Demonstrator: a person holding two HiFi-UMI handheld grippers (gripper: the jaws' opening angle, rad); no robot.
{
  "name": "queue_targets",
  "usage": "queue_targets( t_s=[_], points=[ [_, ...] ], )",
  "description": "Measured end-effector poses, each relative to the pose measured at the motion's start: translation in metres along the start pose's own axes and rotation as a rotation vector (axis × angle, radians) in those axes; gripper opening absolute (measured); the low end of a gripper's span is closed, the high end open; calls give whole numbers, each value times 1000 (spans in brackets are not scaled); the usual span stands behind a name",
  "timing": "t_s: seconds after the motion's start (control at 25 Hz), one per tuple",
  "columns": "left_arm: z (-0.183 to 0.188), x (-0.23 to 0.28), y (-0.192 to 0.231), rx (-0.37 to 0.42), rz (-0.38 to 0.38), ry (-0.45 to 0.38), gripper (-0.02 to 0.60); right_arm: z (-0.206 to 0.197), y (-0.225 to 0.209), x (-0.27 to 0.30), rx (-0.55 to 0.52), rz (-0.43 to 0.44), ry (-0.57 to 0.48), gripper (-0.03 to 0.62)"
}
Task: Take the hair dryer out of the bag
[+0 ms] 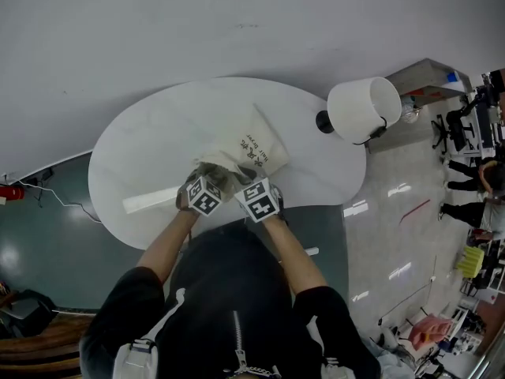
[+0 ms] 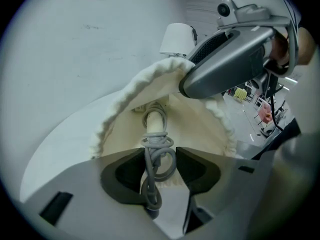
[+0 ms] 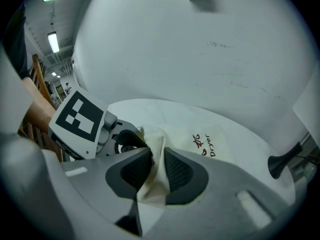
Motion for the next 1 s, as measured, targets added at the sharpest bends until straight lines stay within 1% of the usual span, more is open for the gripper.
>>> queue_targets(
  t_s=[0.16,0.36,1.0],
  points=[
    [-2,-4,0,-5,-2,-2,198,3,-1,-1,14,-8,2,71],
    [-5,-12,-2,-5,3,-4,198,0,0,3,-11,3,4,71],
    [-28,-34,-7,-26,1,-2,198,-1,2,5,-5,2,24,71]
  ],
)
Point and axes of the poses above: the fingertips, and each gripper's own axes: x forward along the fingers, y to its left, z out of its top, the point moved 2 cm from there along -x, backward along the fingers, and after that the axes turned 5 degrees about -y, right-handed, at the moved point
